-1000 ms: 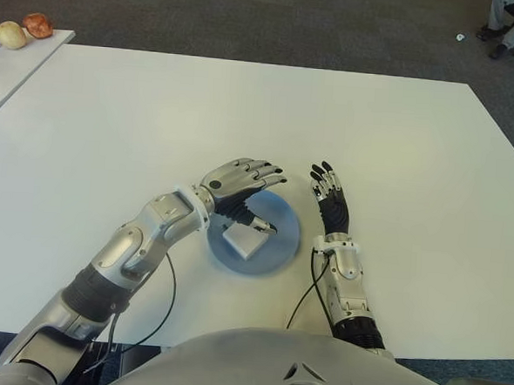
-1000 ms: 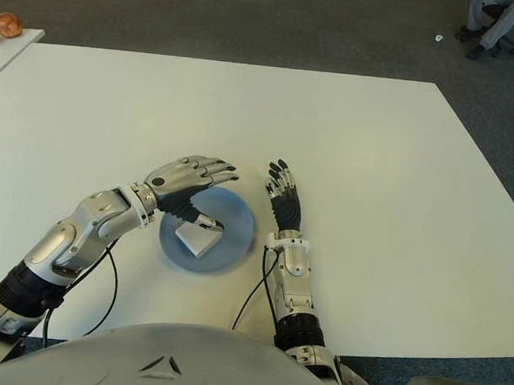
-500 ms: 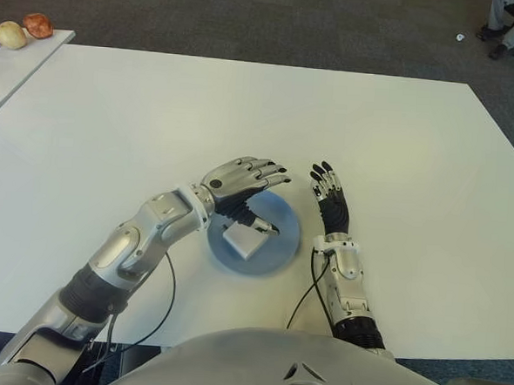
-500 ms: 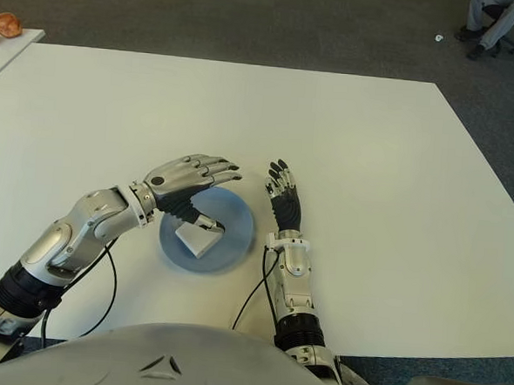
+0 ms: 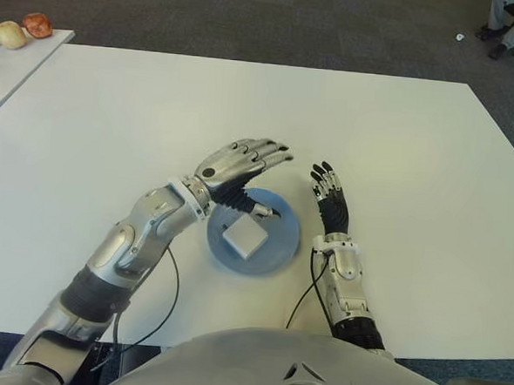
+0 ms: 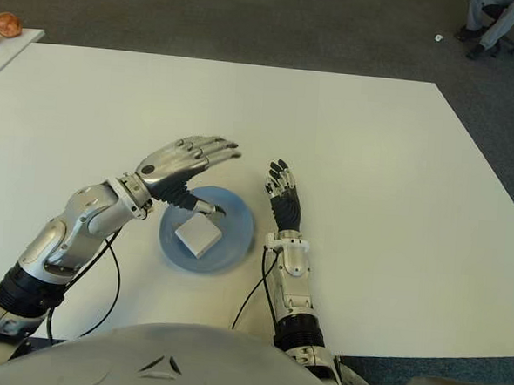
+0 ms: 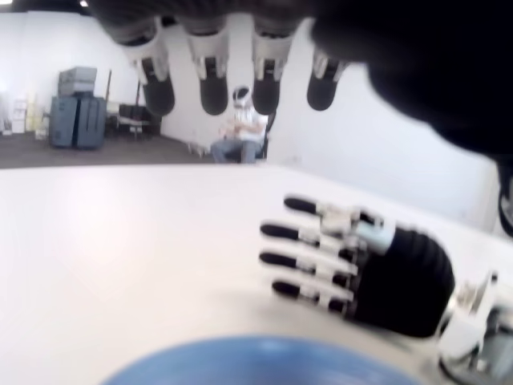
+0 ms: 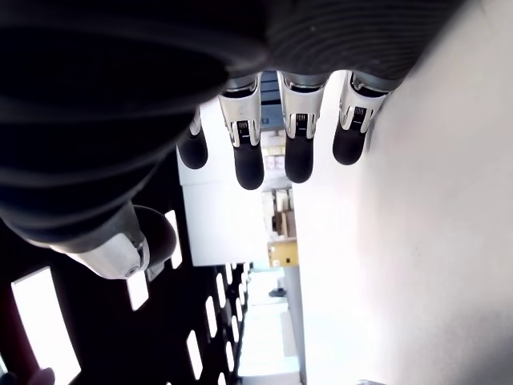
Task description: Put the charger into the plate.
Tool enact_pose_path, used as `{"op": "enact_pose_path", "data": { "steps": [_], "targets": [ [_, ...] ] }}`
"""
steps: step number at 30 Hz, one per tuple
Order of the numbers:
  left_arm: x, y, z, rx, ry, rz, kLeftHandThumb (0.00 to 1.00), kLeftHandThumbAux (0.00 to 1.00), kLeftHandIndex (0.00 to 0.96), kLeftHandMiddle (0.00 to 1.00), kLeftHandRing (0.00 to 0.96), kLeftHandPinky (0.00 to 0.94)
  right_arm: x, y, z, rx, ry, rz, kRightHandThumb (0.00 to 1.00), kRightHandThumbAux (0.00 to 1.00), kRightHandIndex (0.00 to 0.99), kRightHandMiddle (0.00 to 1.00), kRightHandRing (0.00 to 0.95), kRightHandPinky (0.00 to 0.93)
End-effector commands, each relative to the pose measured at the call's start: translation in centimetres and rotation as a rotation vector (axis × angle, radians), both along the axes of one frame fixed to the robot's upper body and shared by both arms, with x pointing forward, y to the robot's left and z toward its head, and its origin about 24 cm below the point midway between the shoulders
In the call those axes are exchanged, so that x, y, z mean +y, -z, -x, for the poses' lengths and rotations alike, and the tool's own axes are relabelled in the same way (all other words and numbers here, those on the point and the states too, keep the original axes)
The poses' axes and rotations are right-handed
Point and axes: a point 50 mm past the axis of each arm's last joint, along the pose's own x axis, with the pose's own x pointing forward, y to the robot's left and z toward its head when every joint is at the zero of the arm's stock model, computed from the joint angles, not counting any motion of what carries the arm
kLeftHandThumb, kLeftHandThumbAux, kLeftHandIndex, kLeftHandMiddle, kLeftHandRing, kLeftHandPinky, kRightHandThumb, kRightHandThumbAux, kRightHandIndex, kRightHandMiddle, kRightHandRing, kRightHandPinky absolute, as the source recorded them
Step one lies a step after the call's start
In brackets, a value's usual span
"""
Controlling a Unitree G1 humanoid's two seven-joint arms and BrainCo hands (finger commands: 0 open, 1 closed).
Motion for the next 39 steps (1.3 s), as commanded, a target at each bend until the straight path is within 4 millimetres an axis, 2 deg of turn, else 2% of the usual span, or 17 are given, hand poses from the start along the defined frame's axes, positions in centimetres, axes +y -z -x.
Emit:
{"op": "enact_pose_path", "data": {
  "steps": [1,3,6,10,16,21,25,30,39],
  "targets": [
    [1.9,-1.2,-0.6,-0.017,-0.091,0.152,0.154,0.431,0.054,0.075,0.069,0.125,0.5,0.3,0.4,0.025,-0.004,-0.014,0.0,0.527,0.062,0.149,0.1,0.019],
    [2.9,-1.7,-0.7,-0.02,-0.125,0.234,0.176,0.451,0.069,0.093,0.087,0.139,0.4,0.3,0.4,0.03,-0.006,-0.018,0.0,0.523,0.058,0.147,0.096,0.014],
    [5.6,-2.7,-0.8,0.005,-0.208,0.388,0.196,0.489,0.098,0.127,0.117,0.147,0.3,0.4,0.4,0.038,-0.011,-0.034,0.0,0.513,0.061,0.152,0.103,0.06],
    [7.5,-2.6,-1.0,0.057,-0.306,0.503,0.183,0.513,0.117,0.147,0.133,0.133,0.3,0.6,0.3,0.045,-0.015,-0.045,0.0,0.502,0.066,0.156,0.112,0.084],
    [10.4,0.0,-0.8,0.178,-0.453,0.775,0.177,0.527,0.102,0.114,0.1,0.09,0.3,0.7,0.2,0.049,-0.02,-0.057,0.0,0.491,0.067,0.149,0.113,0.095],
    [11.9,1.3,-0.6,0.197,-0.508,0.852,0.172,0.547,0.063,0.067,0.054,0.045,0.2,0.8,0.2,0.051,-0.02,-0.06,0.0,0.49,0.066,0.147,0.113,0.093],
    [13.7,3.3,-0.1,0.215,-0.584,0.876,0.126,0.551,0.023,0.024,0.015,0.012,0.2,0.8,0.2,0.052,-0.02,-0.062,0.0,0.492,0.066,0.144,0.11,0.089],
    [14.2,4.8,0.4,0.256,-0.61,0.851,0.077,0.508,0.003,0.003,0.002,0.001,0.1,0.8,0.2,0.054,-0.019,-0.062,0.0,0.493,0.067,0.142,0.107,0.086],
    [13.2,6.1,1.7,0.336,-0.63,0.818,0.007,0.439,0.0,0.0,0.0,0.0,0.0,0.8,0.2,0.053,-0.013,-0.06,0.0,0.5,0.071,0.141,0.104,0.086]
  ]
}}
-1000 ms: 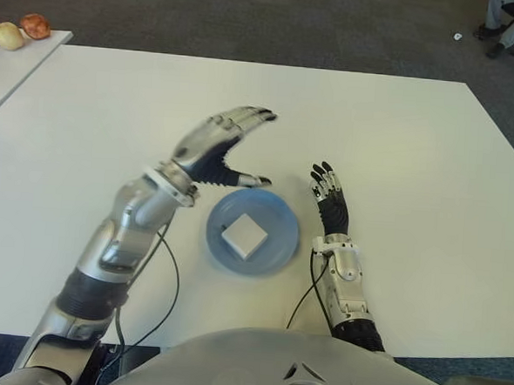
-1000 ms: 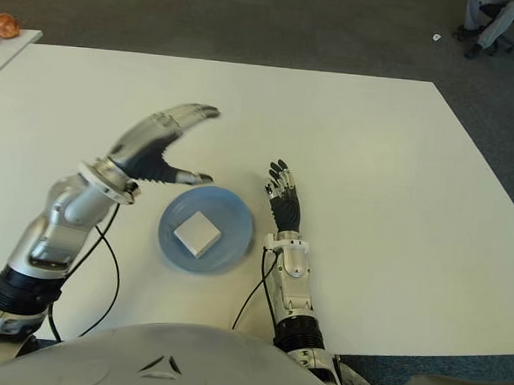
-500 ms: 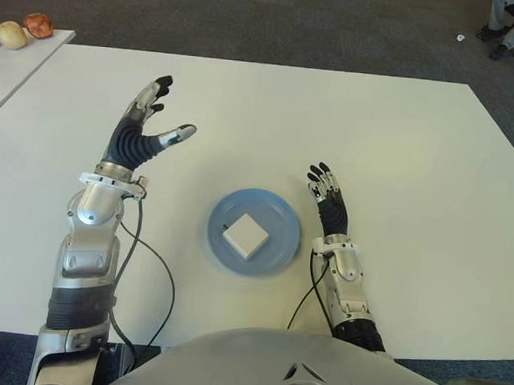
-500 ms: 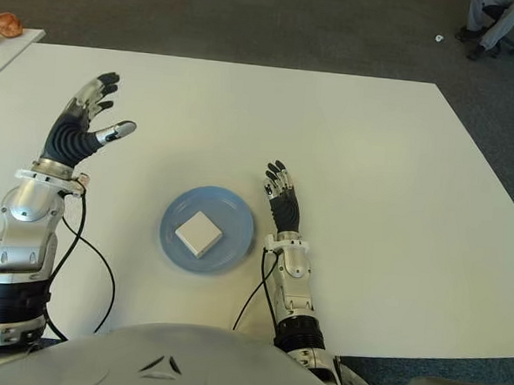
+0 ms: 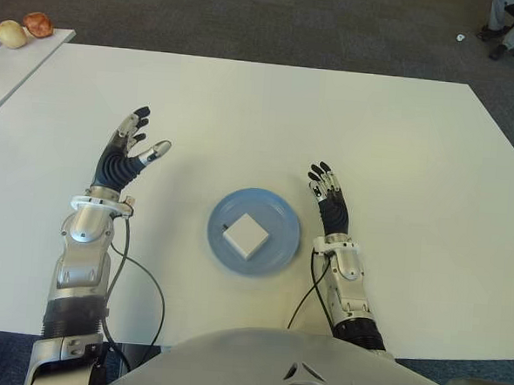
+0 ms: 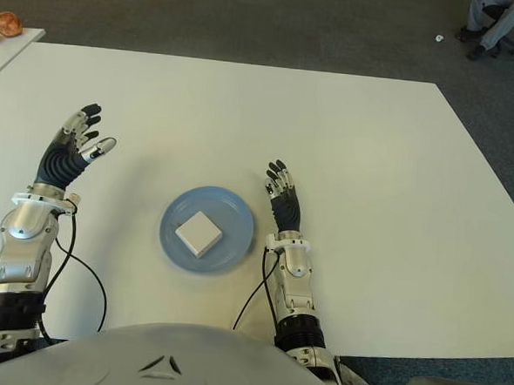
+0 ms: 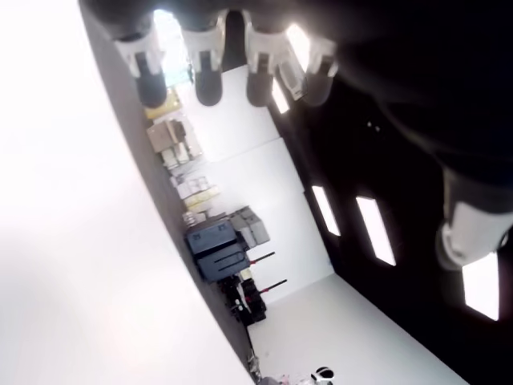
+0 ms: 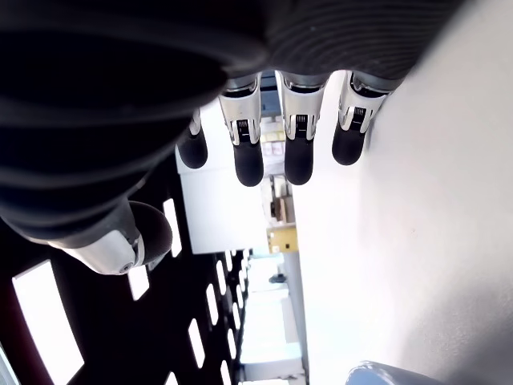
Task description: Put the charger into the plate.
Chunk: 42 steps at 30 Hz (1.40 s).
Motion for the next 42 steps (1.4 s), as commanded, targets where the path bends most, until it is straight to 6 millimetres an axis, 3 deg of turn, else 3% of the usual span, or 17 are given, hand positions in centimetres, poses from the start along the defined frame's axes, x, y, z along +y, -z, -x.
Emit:
{"op": "enact_pose_path", "data": {
  "steps": [1,9,18,27,35,42],
  "targets": [
    [-0.2,1.1,0.6,0.065,-0.005,-0.003,0.004,0.436,0.0,0.0,0.0,0.0,0.3,0.7,0.2,0.048,0.013,-0.029,0.0,0.501,0.071,0.14,0.103,0.085],
    [0.6,3.7,1.4,0.165,-0.027,0.019,0.0,0.414,0.0,0.0,0.0,0.0,0.2,0.7,0.3,0.053,0.019,-0.031,0.0,0.503,0.071,0.131,0.091,0.069],
    [0.0,6.7,2.4,0.278,-0.108,0.076,0.0,0.357,0.0,0.0,0.0,0.0,0.1,0.7,0.3,0.056,0.026,-0.026,0.0,0.505,0.07,0.126,0.084,0.064],
    [-1.7,6.3,2.1,0.267,-0.044,0.078,0.0,0.342,0.0,0.0,0.0,0.0,0.2,0.6,0.4,0.059,0.026,-0.023,0.0,0.504,0.068,0.123,0.083,0.067],
    [-2.2,5.8,2.3,0.263,0.037,0.092,0.0,0.471,0.0,0.0,0.0,0.0,0.2,0.6,0.4,0.061,0.024,-0.017,0.0,0.507,0.067,0.121,0.082,0.065],
    [-2.6,5.6,2.3,0.271,0.032,0.091,0.0,0.512,0.0,0.0,0.0,0.0,0.3,0.6,0.4,0.059,0.02,-0.013,0.0,0.505,0.066,0.12,0.08,0.065]
  ]
}}
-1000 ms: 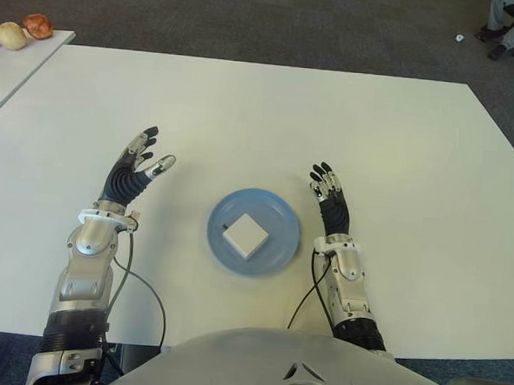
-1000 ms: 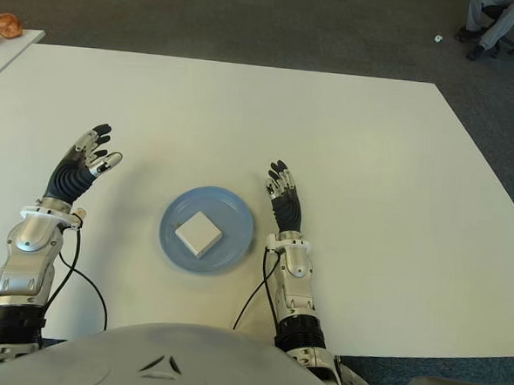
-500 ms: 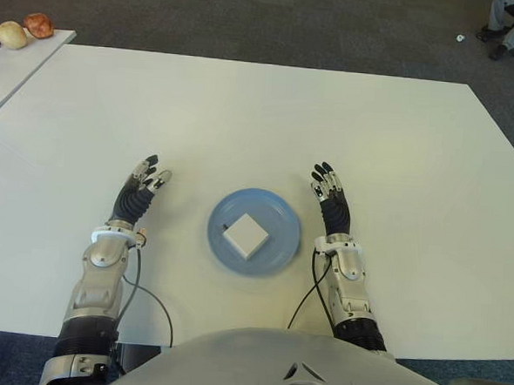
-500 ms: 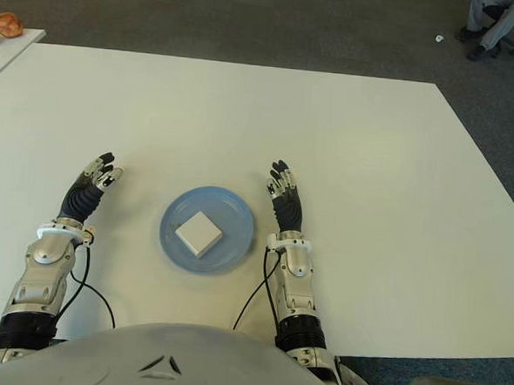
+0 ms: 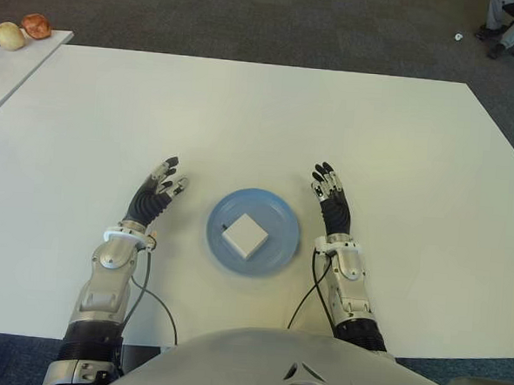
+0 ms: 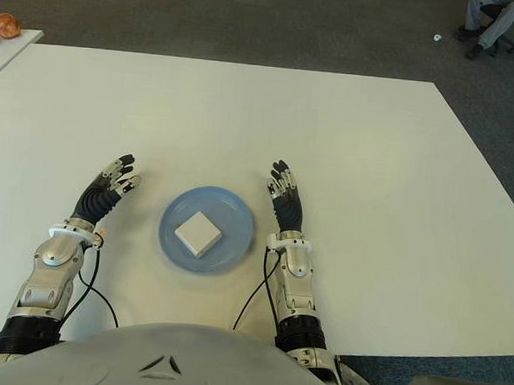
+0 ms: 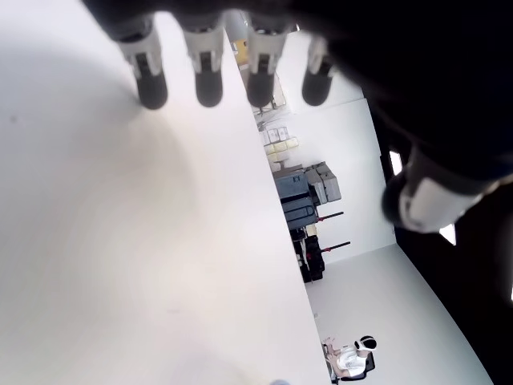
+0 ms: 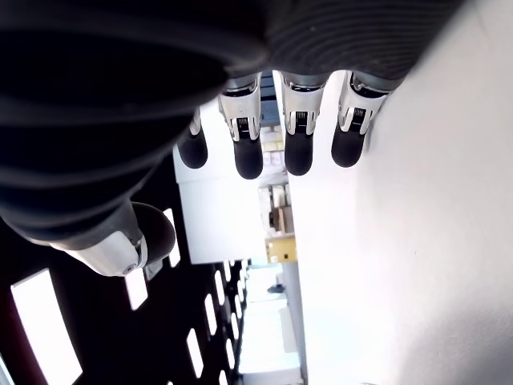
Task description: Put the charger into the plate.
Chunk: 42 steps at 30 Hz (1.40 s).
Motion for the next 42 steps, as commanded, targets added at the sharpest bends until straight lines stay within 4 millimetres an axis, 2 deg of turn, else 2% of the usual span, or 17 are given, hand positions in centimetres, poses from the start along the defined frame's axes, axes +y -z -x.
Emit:
{"op": "enact_pose_path", "data": {
  "steps": [1,12,23,31,35,42],
  "targets": [
    [-0.4,0.3,0.4,0.036,0.007,-0.003,0.0,0.512,0.0,0.0,0.0,0.0,0.5,0.7,0.4,0.049,0.001,-0.017,0.0,0.505,0.065,0.12,0.08,0.065],
    [-1.2,-0.2,0.4,0.054,-0.026,0.006,0.0,0.526,0.0,0.0,0.0,0.0,0.5,0.7,0.3,0.049,-0.008,-0.017,0.0,0.509,0.066,0.12,0.083,0.075],
    [-2.0,-0.3,-0.3,0.005,-0.06,0.039,0.0,0.595,0.0,0.0,0.0,0.0,0.4,0.8,0.4,0.053,-0.015,-0.021,0.0,0.52,0.068,0.119,0.085,0.081],
    [-2.9,-0.3,-0.7,-0.046,-0.084,0.067,0.0,0.582,0.0,0.0,0.0,0.0,0.2,0.7,0.4,0.051,-0.023,-0.019,0.0,0.522,0.064,0.115,0.083,0.082],
    [-3.4,0.1,-0.8,-0.07,-0.095,0.092,0.0,0.564,0.0,0.0,0.0,0.0,0.0,0.6,0.4,0.05,-0.025,-0.018,0.0,0.524,0.064,0.115,0.083,0.082],
    [-4.3,2.3,-1.4,-0.093,-0.118,0.161,0.0,0.556,0.0,0.0,0.0,0.0,0.0,0.5,0.5,0.048,-0.033,-0.015,0.0,0.527,0.065,0.116,0.082,0.08]
  ]
}}
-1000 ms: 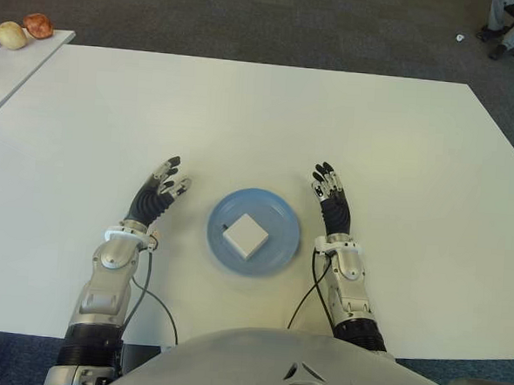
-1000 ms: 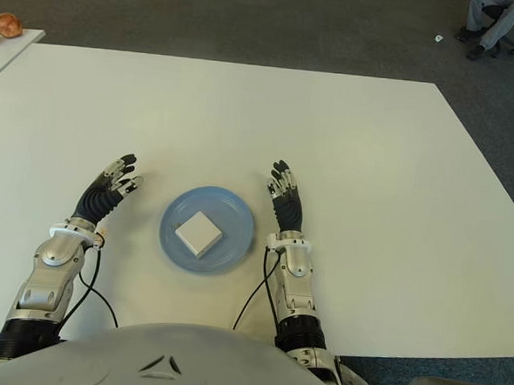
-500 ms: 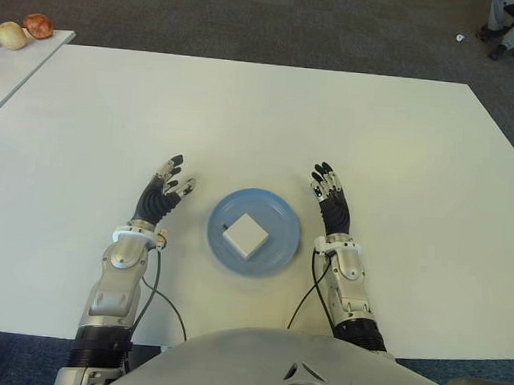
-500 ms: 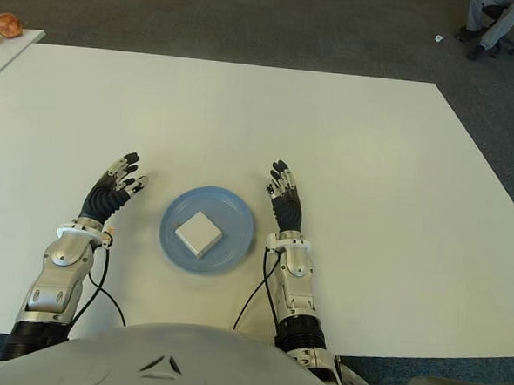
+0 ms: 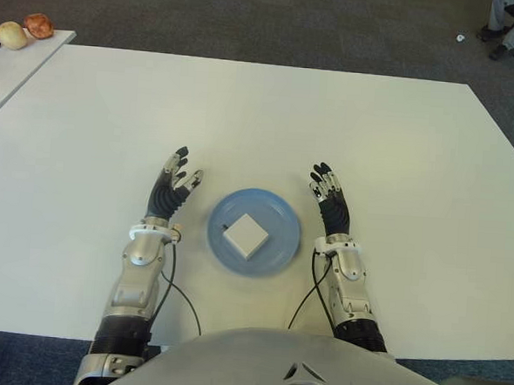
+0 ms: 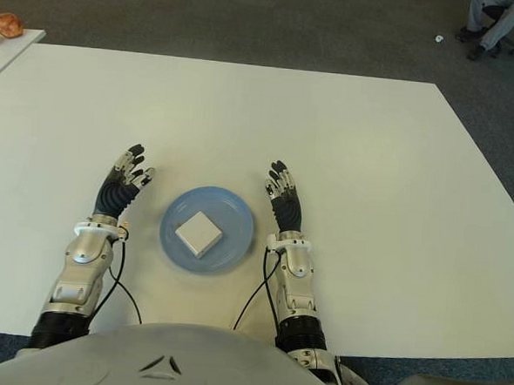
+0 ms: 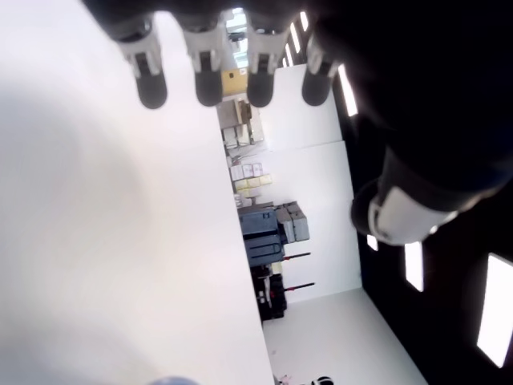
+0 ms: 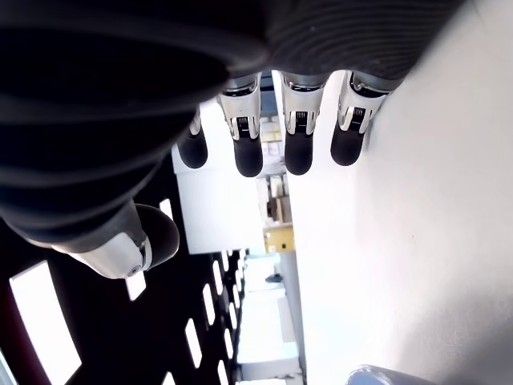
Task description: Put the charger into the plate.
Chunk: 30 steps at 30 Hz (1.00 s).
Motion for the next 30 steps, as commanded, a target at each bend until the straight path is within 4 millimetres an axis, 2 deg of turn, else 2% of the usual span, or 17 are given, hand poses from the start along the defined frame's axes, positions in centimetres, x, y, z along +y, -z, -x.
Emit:
{"op": "enact_pose_path", "data": {
  "steps": [1,16,30],
  "targets": [
    [-0.6,1.2,-0.4,-0.002,-0.008,0.03,0.0,0.557,0.0,0.0,0.0,0.0,-0.1,0.6,0.4,0.043,0.002,-0.012,0.0,0.528,0.065,0.116,0.082,0.08],
    [-1.7,2.3,-1.4,-0.015,0.033,0.125,0.011,0.567,0.0,0.0,0.0,0.0,-0.2,0.4,0.6,0.04,-0.002,-0.007,0.0,0.529,0.064,0.12,0.085,0.08],
    [-1.8,3.0,-1.0,0.01,0.051,0.134,0.036,0.574,0.0,0.0,0.0,0.0,-0.4,0.3,0.6,0.045,-0.001,0.0,0.0,0.525,0.062,0.118,0.084,0.079]
  ]
}}
